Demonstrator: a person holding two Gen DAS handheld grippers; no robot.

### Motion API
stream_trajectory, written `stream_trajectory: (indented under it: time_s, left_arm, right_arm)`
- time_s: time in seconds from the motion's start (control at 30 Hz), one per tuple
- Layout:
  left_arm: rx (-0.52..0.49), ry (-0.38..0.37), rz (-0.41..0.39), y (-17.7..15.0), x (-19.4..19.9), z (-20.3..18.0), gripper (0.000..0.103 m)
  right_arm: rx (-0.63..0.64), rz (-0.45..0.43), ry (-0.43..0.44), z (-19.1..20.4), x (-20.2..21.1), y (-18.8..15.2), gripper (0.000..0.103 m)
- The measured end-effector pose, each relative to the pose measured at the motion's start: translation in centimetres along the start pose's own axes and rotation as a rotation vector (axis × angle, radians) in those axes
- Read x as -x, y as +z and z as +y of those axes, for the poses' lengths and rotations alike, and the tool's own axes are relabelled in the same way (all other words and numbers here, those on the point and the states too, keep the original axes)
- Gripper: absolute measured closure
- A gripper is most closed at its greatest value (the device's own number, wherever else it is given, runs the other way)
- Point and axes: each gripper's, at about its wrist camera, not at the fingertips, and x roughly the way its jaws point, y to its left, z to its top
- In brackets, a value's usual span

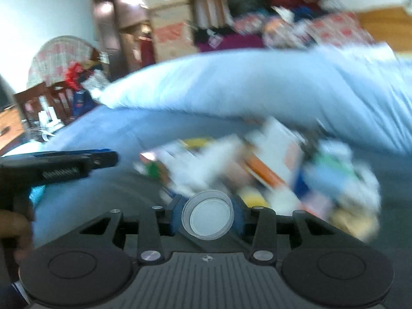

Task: Organize objects
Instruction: 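Lower both caps into the blue basket and open both grippers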

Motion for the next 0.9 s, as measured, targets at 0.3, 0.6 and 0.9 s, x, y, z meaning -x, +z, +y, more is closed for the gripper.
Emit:
stream_trajectory:
  time_s: [0.3,0.6,0.9]
  left_arm:
    - [0.202,0.395,-0.05,3.7,11.0,15.1,0.063]
    - [0.399,0.559,0.028,1.7,15.7,24.7,0.063]
    - [0.45,0.542,0.084,-1.5,16.0,27.9,0.063]
  right_arm:
    - [0.181,-0.061,0.337,17.9,-1.8,9.9,0.06]
    - [0.288,0.104,0.52,32.5,-5.2,12.1,0.06]
    - [0.362,0.191,0.524,39.1,-6.7,10.4,0.06]
